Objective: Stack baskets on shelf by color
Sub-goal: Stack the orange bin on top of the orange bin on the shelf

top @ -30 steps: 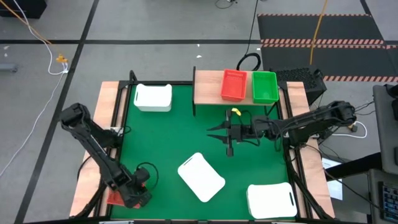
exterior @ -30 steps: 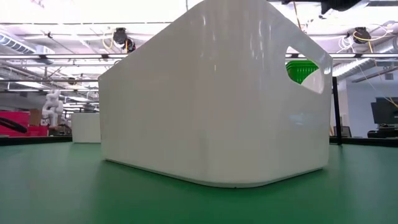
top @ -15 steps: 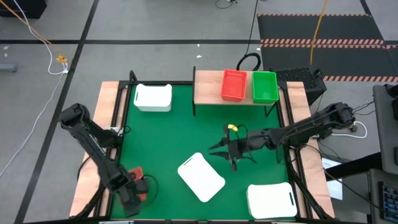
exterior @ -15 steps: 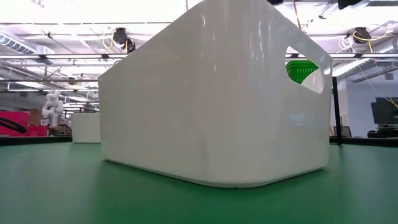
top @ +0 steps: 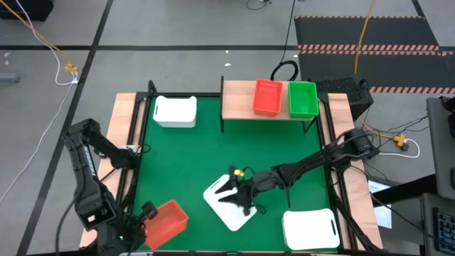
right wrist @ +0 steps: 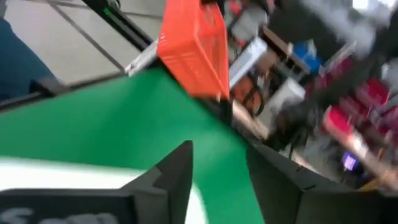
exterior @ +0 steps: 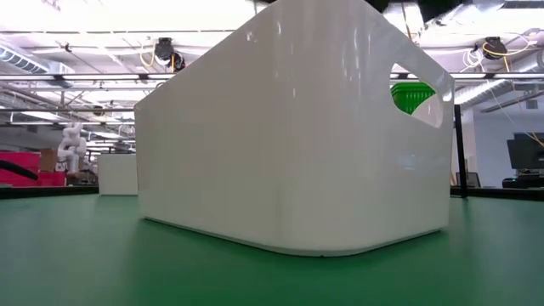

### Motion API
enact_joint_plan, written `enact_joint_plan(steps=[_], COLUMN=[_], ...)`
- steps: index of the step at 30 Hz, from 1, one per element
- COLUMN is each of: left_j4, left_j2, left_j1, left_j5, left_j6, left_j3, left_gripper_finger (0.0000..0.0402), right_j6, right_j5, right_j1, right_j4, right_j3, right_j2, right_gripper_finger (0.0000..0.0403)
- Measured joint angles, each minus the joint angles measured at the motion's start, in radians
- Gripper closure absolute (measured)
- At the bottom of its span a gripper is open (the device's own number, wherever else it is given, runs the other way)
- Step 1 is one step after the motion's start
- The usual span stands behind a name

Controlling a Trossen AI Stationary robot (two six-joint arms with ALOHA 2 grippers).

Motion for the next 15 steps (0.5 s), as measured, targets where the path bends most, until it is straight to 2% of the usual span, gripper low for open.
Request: enact_joint_plan(steps=[3,6,10,15], left_j4=[0.009,0.038,0.044,0.049], left_j2=[0.0,0.0,0.0,0.0], left_j1=[-0.001,0.003,0.024,0.089], left_j5=[-0.041,-0.037,-0.039,0.029], left_j6=[0.194,0.384,0.619,0.798], left_j3=[0.028,0.036,0.037,0.037], left_gripper_finger=[0.0392,0.0394,0.0386,0.0394], right_j6=[-0.111,-0.195,-0.224,-0.273], right_j5=[-0.068,-0.131,-0.246,-0.31], right_j1=[0.018,0.032,0.034,0.028], right_j4=[0.003,-0.036,-0.214,-0.265], right_j3=[0.093,0.184,0.304,0.391], right_j2=[0.038,0.067,0.089,0.136], right_gripper_finger=[0.0233,0.0223,0.0227,0.0237])
